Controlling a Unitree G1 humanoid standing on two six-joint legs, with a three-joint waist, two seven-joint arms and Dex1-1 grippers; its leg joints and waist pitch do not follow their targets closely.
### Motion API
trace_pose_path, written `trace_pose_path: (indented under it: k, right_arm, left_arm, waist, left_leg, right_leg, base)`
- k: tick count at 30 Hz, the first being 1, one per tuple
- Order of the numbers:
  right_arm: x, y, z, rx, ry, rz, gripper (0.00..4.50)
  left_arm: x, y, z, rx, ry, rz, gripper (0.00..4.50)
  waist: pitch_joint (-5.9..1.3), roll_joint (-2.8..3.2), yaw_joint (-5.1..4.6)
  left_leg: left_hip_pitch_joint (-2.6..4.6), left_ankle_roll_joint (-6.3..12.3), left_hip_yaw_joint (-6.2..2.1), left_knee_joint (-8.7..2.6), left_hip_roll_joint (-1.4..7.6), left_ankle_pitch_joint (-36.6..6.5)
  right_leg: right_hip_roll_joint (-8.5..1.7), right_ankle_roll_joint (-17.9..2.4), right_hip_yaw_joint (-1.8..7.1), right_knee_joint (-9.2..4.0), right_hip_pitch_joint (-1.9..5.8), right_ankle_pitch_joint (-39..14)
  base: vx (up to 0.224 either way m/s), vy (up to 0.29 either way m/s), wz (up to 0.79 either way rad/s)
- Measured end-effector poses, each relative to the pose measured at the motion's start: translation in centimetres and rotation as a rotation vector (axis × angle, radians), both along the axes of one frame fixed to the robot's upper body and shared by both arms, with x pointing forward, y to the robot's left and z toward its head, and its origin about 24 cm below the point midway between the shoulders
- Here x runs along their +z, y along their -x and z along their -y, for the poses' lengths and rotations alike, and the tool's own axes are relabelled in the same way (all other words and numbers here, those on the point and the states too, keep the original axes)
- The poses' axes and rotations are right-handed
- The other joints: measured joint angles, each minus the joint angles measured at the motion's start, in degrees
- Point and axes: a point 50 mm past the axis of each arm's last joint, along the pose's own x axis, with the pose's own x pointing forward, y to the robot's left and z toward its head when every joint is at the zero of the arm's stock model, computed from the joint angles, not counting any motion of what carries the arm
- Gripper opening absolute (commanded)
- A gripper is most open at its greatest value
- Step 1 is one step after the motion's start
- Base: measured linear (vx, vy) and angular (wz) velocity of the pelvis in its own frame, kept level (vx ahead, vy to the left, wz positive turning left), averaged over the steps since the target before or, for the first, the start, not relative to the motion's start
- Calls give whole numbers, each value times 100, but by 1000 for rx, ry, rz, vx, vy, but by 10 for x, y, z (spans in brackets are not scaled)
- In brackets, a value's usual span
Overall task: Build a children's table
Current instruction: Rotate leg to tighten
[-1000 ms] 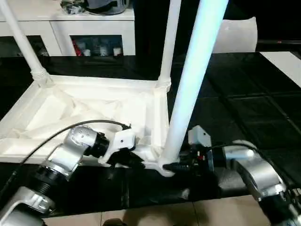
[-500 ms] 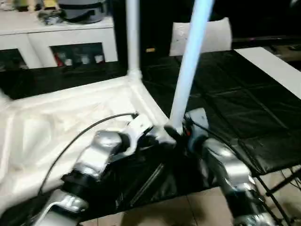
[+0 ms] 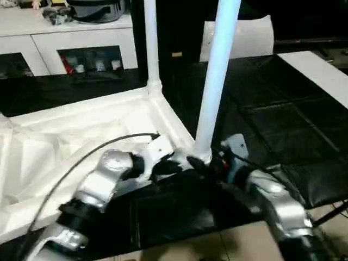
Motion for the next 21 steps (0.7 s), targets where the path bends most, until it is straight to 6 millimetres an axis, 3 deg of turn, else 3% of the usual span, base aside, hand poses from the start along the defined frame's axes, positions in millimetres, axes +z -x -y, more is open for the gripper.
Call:
trace_pose_path:
  k: [3,7,12,17,21]
  right_arm:
    - [12,5,6,131,25,42,445]
    - [20,8,18,260,74,49,445]
    - [19,15,20,413,111,12,445]
    - [27,15,16,534,82,15,398]
    - [30,16,16,610,59,-8,361]
  left_arm:
    - [3,3,-10,-98,-31,16,0]
    - [6,8,-21,-212,-55,-11,0]
    - [6,13,-26,-315,-67,-45,0]
    - [8,13,-27,-396,-98,-53,0]
    - [9,15,-28,-456,-108,-60,0]
  waist:
    - [0,0,76]
    - [-1,-8,217]
    - [1,-21,270]
    - [-3,-39,318]
    - [-8,-86,382]
  left_leg:
    - [-45,28,1,11,0,17]
    - [-46,27,8,28,-6,16]
    - [-45,-7,9,38,-5,2]
    - [-44,-9,9,48,-4,4]
    - [-46,-9,10,52,-3,5]
  right_leg:
    - [-2,-20,5,21,-45,2]
    - [-12,-14,13,23,-43,0]
    - [-13,-5,17,28,-33,2]
    - [-14,-2,20,37,-30,9]
    - [-16,-1,20,39,-28,8]
  base:
    - [0,0,0]
    - [0,0,0]
    - [0,0,0]
    - [0,0,0]
    - [0,0,0]
